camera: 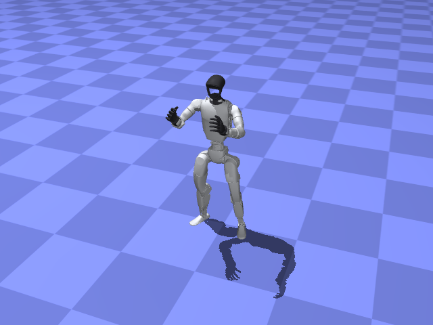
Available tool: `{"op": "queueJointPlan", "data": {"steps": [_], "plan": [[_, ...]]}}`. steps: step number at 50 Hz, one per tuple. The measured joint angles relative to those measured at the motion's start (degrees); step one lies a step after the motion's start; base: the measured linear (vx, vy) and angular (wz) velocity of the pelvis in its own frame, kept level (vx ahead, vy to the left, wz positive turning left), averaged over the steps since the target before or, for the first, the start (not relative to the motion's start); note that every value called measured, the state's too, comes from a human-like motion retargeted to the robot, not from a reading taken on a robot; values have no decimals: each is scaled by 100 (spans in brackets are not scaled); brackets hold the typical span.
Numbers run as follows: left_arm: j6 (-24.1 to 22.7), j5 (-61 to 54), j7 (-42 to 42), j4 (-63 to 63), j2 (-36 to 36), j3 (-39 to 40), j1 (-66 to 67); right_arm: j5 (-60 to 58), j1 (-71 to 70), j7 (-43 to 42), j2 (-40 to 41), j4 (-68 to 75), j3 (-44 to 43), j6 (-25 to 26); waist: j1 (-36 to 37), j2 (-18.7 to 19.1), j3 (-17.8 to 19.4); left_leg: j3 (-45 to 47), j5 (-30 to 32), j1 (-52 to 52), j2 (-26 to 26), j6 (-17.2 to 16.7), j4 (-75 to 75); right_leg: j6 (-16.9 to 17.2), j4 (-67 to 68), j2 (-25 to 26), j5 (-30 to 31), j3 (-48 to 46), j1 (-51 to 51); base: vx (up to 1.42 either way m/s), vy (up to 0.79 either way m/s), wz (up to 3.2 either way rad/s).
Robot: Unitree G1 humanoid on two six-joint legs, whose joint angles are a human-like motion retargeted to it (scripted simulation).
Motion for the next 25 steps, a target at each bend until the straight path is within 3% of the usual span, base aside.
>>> {"op": "queueJointPlan", "data": {"steps": [3,7,13,16,20,25], "plan": [[-14,-554,-191,-286,-1117,618,1506,676,1777,42,952,-106,-465,-104,125,23,16,-114,4,-48,8,32,18,-20,-36,18,-53,-116,57,0,-11,33],[-139,-2178,-361,-84,-2426,932,2998,1131,3359,61,1934,151,-673,-64,250,62,242,-256,-8,20,36,52,23,-43,-68,62,-126,-264,238,0,-9,28],[-388,-5210,-751,650,-3779,1142,4656,1567,4598,241,2442,586,-216,84,362,88,311,-317,-14,46,61,90,-43,-81,-78,109,-194,-340,282,1,-3,7],[-392,-6121,-2,1124,-4064,1401,5064,1862,4827,252,2446,722,-45,327,418,129,392,-308,-41,77,89,149,-9,-116,-51,125,-217,-321,306,0,0,0],[-560,-6823,-709,1074,-4071,1853,5224,1771,4879,280,2356,793,-3,317,514,185,486,-272,-48,52,133,118,42,-116,-10,151,-214,-269,256,-3,-1,-3],[-988,-5483,-241,549,-3363,2088,4838,1690,4694,264,2087,704,31,234,514,264,597,-273,-27,18,172,85,97,-105,19,177,-184,-229,223,-8,-2,-2]]}}
